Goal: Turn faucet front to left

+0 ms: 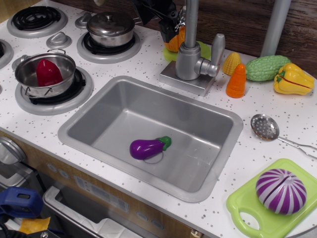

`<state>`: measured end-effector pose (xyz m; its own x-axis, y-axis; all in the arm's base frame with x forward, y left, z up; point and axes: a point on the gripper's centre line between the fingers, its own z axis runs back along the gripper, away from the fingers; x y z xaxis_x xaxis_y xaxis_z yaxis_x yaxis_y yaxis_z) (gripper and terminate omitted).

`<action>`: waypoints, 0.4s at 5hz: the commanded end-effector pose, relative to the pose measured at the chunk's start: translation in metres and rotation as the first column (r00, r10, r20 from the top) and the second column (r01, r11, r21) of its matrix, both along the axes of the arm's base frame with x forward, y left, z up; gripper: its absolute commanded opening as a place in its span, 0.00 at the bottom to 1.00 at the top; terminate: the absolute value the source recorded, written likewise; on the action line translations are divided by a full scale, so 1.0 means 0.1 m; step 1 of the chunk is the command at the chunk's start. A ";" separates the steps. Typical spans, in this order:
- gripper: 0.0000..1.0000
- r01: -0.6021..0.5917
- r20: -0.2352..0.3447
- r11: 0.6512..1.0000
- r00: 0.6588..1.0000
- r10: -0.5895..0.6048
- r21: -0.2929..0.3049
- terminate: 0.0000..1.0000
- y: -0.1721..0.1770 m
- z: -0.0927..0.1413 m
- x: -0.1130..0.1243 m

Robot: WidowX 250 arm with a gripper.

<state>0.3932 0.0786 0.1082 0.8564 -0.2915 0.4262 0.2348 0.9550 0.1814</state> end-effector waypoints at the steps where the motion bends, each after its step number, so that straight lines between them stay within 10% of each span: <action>1: 1.00 -0.080 0.033 0.997 0.996 0.080 0.002 0.00 -0.12 0.27 -0.17; 2: 1.00 -0.137 -0.024 0.990 0.990 0.137 -0.017 0.00 -0.25 0.26 -0.27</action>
